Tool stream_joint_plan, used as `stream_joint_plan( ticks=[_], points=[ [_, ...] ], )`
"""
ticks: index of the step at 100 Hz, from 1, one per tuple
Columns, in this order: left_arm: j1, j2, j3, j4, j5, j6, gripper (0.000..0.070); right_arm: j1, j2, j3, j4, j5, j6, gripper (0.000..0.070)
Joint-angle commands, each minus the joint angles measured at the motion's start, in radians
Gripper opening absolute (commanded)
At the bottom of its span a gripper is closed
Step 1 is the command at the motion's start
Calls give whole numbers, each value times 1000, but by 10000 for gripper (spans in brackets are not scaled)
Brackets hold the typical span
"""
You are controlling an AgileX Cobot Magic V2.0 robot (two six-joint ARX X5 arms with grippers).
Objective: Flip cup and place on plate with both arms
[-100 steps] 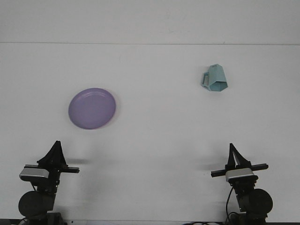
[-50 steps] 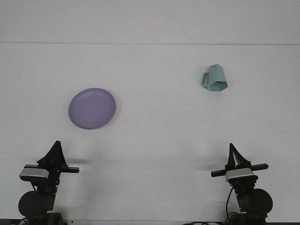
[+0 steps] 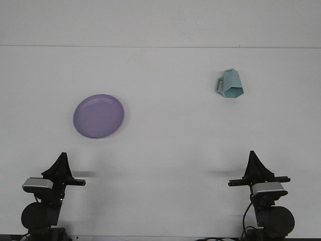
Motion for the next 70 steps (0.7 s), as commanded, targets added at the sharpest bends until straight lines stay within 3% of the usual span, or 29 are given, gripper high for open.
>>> stream_joint_plan(
  ticks=[1,14,31,54,62,70],
  points=[
    [1,0,-19,9,0,-11,12,0,6,29,-8,47,106,0],
    [1,0,-19,10,0,-12,12,0,112,163,-133,132,77,0],
    [1,0,-19,10,0,-34,12,0,404,366,-145,119,-77,0],
    [1,0,-19,10,0,-34,12,-1,843,577,-83,119,-227,1],
    [1,0,-19,10,0,-34,12,-1,975,604,8,119,-274,101],
    [1,0,-19,10,0,-35,12,-3,1112,624,113,119,-312,359]
  ],
)
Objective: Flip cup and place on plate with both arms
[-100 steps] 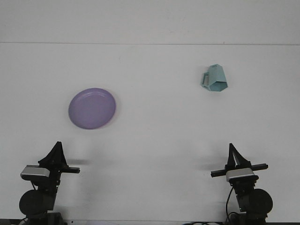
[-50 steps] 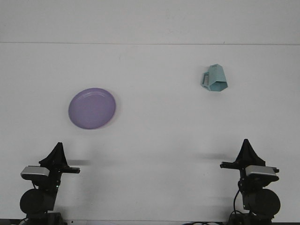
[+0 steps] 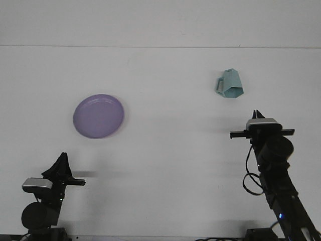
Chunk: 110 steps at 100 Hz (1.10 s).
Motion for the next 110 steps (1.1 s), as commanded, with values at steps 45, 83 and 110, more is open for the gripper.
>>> stream_joint_plan(
  ticks=[45,83,110],
  points=[
    [1,0,-19,10,0,-3,12,-116,694,190,443,-84,-169,481],
    [1,0,-19,9,0,-2,12,-170,955,421,470,-232,-227,480],
    [1,0,-19,9,0,-2,12,-173,1082,556,469,-265,-269,480]
  ],
)
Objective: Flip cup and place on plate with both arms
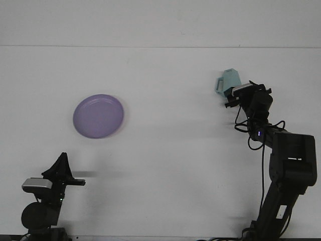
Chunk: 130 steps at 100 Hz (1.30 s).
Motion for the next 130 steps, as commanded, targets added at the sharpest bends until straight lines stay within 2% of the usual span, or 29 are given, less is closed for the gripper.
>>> stream_joint_plan(
  ticks=[1,14,25,34,42,49,54,73,90,107,124,130],
  points=[
    [1,0,-19,8,0,-2,12,-3,45,42,9,-8,-18,480],
    [1,0,-19,0,0,-2,12,-8,82,77,9,-12,-20,475],
    [1,0,-19,-16,0,-2,12,-14,93,91,12,-35,-26,434],
    [1,0,-19,-25,0,-2,12,-21,105,105,12,-50,-29,367],
    [1,0,-19,-27,0,-2,12,-27,114,119,0,-74,-28,255],
    [1,0,-19,-27,0,-1,12,-31,114,125,-6,-95,-28,75],
    [1,0,-19,-27,0,-2,12,-33,114,127,-6,-106,-28,0],
    [1,0,-19,-27,0,-2,12,-35,114,134,-3,-106,-7,0],
    [1,0,-19,-26,0,-2,12,-35,80,134,-36,-106,67,0],
    [1,0,-18,-19,0,-2,12,-32,-40,134,-195,-105,148,0],
    [1,0,-18,-13,0,-3,12,-8,-211,134,-384,-97,169,0],
    [1,0,-17,-12,0,-3,12,1,-280,134,-437,-93,206,0]
  ],
)
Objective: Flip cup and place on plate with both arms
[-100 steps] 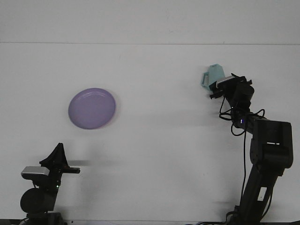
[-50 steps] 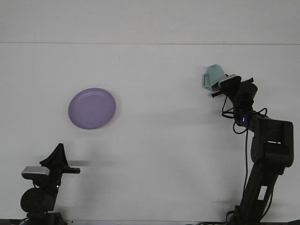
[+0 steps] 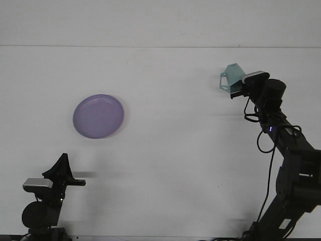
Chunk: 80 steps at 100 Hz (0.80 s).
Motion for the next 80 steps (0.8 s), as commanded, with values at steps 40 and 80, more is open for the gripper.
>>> stream_joint_plan(
  ticks=[40,80],
  points=[
    [1,0,23,12,0,-7,12,129,-512,25,-637,72,219,0],
    [-1,0,76,8,0,-8,12,417,-596,31,-1160,45,306,0]
  ],
)
